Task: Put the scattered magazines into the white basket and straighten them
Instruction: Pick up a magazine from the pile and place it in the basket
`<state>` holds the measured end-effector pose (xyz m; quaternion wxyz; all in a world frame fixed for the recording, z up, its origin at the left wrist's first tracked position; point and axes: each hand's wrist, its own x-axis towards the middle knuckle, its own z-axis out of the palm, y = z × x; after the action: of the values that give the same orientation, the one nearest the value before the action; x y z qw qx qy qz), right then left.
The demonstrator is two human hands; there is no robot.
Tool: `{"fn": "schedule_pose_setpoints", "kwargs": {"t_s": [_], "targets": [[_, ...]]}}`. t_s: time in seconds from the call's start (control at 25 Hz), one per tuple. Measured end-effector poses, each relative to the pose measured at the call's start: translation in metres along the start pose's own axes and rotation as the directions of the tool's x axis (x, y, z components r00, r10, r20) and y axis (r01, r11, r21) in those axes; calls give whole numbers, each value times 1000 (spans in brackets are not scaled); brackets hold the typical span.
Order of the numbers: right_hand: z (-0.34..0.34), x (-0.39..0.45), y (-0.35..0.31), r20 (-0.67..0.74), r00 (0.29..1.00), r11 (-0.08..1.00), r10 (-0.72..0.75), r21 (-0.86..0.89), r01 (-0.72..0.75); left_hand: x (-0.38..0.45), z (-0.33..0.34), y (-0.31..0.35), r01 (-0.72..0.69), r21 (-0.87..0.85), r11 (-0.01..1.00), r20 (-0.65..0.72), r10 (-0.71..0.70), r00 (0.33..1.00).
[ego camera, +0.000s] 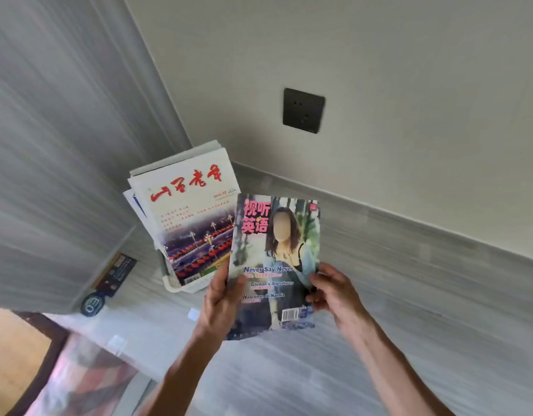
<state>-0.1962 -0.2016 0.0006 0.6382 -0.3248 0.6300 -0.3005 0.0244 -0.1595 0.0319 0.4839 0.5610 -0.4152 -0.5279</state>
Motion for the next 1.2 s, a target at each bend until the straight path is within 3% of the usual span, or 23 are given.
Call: {"fn": "schedule_pose_setpoints", "kwargs": {"t_s": [0.12,0.24,0.36,0.48,0.68,0.8,0.92,1.04,1.12,1.2], "targets": [[60,21,-59,59,987,988,-151,36,149,29,-54,27,-113,73,991,-254,128,959],[115,39,-106,40,947,947,-320,-11,321,63,-101,38,-100,196,975,-426,177,887],[147,60,-117,-38,941,938,-337,-99,332,81,-130,27,-9,366,931,-440,181,880],[164,76,-95,-94,965,945,-245,-246,216,87,-144,7,96,502,860,-434,155,887],[166,84,-64,-59,984,950,-167,-279,144,86,-153,-14,335,550,765,-438,-78,896],[164,79,-60,-84,963,920,-256,-327,216,83,-147,-6,386,682,621,-520,42,853],[147,67,-50,-153,941,928,-302,-274,253,67,-116,-1,56,696,716,-335,255,907],[111,49,-24,-211,940,953,-268,-201,227,48,-61,-5,-219,654,725,-91,362,928],[71,33,0,-271,947,983,-172,-104,149,39,-12,-12,-258,606,752,19,311,950],[20,14,27,-354,928,993,-117,-74,97,27,37,-21,-225,572,789,140,176,974]]}}
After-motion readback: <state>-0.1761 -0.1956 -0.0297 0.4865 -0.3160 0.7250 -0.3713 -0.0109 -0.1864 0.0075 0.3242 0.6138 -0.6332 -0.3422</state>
